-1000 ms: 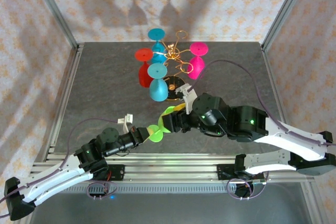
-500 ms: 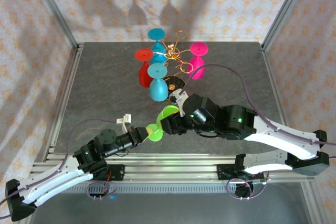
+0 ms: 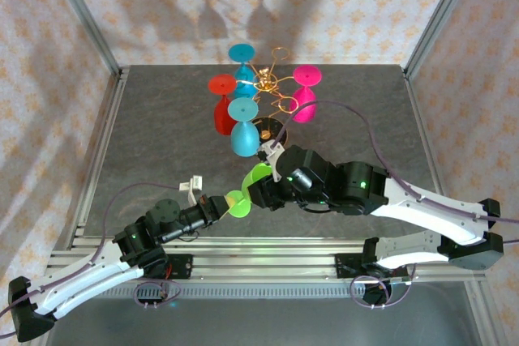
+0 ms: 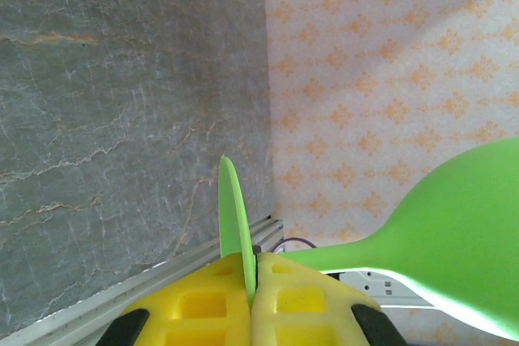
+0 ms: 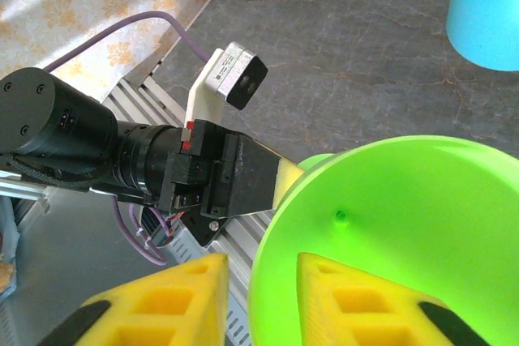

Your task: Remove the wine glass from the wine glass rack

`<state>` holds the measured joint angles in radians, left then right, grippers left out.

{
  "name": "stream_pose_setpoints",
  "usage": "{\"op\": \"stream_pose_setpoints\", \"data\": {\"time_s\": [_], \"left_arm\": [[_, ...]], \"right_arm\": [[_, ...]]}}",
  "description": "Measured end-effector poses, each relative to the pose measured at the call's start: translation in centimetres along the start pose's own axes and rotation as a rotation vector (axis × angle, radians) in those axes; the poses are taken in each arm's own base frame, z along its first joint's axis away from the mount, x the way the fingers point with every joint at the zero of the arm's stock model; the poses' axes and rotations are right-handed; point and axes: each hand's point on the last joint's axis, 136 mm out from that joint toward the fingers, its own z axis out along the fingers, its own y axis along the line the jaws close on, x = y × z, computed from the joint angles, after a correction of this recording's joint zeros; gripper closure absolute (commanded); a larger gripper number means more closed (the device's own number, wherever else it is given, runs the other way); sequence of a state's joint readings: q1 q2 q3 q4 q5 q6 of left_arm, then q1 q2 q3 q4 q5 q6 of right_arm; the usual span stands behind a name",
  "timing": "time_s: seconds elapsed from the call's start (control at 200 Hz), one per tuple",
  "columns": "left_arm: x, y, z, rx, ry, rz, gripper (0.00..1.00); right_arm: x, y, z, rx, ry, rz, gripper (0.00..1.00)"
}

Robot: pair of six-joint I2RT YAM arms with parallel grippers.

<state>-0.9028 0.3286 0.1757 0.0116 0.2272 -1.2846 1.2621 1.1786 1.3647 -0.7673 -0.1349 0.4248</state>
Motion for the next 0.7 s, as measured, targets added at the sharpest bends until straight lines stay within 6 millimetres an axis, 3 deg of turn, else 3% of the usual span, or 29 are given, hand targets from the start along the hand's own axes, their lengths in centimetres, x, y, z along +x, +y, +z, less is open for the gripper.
{"op": "stream_pose_setpoints", "data": {"time_s": [0.09,0.215,0.455,0.601,0.701], "left_arm": [[0.0,0.0,0.0,-0.001,0.0,0.003,1.0],[0.1,0.5,0.0,-0.023,0.005,0.003,1.0],[0.2,0.9,0.2,-0.042,0.009,0.009,1.0],[0.2,1.2,0.3,-0.059,0.01,0.013,0.89],[0.1,1.2,0.2,-0.069,0.008,0.023,0.77]], "right_arm": [[0.1,0.0,0.4,0.002,0.009,0.001,0.91],[0.2,-0.1,0.9,0.01,0.019,-0.003,1.0],[0.5,-0.4,1.1,0.019,0.027,-0.006,1.0],[0.6,-0.7,1.3,0.032,0.026,-0.006,1.0],[0.8,-1.0,1.5,0.043,0.028,-0.006,1.0]]}}
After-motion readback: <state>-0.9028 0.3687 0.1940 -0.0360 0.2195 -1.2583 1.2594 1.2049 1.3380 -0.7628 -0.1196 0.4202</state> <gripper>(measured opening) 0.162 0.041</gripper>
